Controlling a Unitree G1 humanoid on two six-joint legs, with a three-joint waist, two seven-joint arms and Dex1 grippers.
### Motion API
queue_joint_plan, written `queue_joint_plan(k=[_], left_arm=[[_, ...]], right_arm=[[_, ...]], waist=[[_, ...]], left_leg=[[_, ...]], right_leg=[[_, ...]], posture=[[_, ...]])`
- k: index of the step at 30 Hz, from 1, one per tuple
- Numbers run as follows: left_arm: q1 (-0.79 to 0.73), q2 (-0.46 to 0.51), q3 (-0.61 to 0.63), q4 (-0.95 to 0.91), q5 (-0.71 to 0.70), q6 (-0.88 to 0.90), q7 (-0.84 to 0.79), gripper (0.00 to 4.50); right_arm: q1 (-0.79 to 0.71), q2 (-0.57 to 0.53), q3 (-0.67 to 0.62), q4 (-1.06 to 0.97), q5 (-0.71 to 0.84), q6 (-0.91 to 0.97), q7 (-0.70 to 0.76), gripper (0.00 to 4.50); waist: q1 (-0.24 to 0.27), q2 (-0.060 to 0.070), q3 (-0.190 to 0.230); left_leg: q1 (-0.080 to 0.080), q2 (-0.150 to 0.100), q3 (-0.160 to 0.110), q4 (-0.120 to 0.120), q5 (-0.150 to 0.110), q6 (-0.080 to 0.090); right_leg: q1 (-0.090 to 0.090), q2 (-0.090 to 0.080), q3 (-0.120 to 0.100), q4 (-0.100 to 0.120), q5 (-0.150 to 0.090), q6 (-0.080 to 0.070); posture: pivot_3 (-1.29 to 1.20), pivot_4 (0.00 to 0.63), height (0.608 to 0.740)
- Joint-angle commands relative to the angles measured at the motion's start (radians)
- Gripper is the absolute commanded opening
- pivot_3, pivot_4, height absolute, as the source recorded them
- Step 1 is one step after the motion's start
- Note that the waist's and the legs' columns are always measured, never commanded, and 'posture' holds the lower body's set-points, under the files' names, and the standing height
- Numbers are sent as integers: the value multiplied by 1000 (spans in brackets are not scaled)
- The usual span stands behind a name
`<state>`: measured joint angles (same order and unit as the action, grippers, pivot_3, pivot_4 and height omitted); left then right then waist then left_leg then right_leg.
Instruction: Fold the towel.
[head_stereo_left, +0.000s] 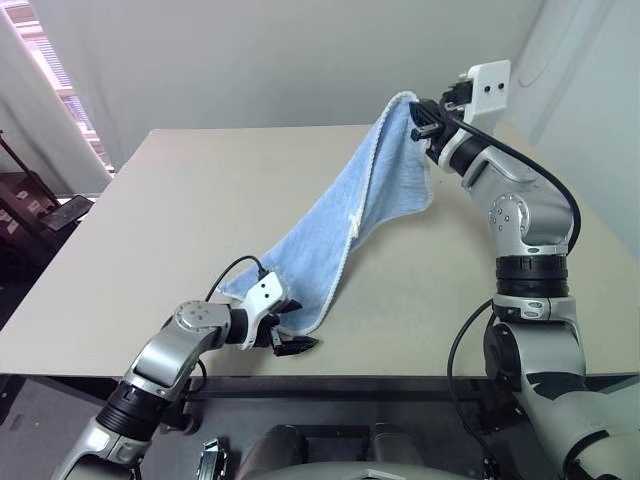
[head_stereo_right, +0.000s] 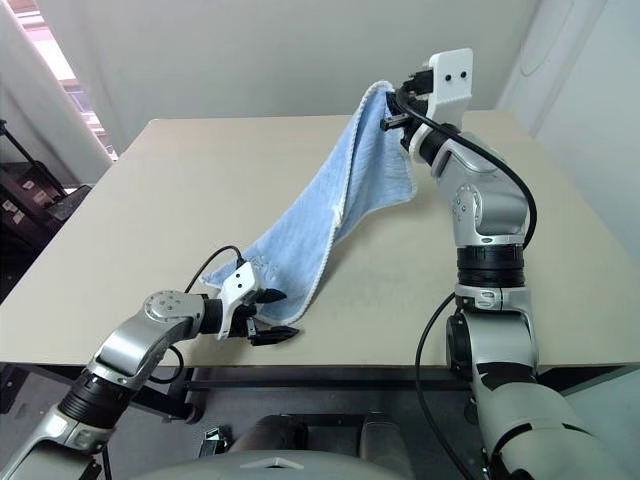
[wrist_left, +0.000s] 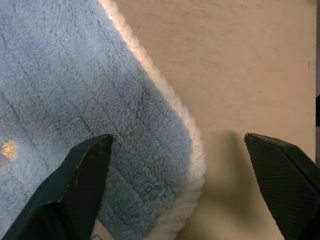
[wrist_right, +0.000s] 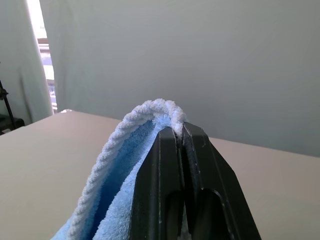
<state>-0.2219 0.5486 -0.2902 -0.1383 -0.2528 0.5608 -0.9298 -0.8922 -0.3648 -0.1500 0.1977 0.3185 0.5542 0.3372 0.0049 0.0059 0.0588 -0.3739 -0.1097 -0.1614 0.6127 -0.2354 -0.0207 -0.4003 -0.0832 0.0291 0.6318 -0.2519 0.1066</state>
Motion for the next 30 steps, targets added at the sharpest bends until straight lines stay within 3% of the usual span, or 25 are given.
queue_joint_plan(k=[1,10,17,23,30], left_arm=[[-3,17,-12,-18,9,12,-10,3301],[52,78,19,-73,-30,7,-62,134],[30,127,196,-125,-230,85,-139,36],[-85,106,201,17,-209,78,-124,36],[-53,144,171,56,-151,17,-143,36]], right_arm=[[-12,-2,-15,-52,4,-5,-11,0],[2,-1,-18,-57,4,-5,-23,0],[26,1,-21,-44,-1,-17,-30,0],[30,5,-22,-21,-6,-28,-36,0],[36,10,-14,-14,-7,-32,-31,0]], waist=[[0,0,0],[-19,0,0],[-18,1,0],[-19,0,0],[-23,1,0]], left_leg=[[0,0,0,0,0,0],[0,0,0,0,0,0],[-1,1,0,0,0,0],[1,1,0,1,0,0],[-1,1,0,-2,0,-1]], right_leg=[[0,0,0,0,0,0],[0,0,0,0,0,0],[-1,1,0,1,-1,-3],[1,1,0,1,-1,-3],[-3,1,1,1,1,0]], posture=[[0,0,740],[0,0,740],[0,0,740],[0,0,740],[0,0,740]])
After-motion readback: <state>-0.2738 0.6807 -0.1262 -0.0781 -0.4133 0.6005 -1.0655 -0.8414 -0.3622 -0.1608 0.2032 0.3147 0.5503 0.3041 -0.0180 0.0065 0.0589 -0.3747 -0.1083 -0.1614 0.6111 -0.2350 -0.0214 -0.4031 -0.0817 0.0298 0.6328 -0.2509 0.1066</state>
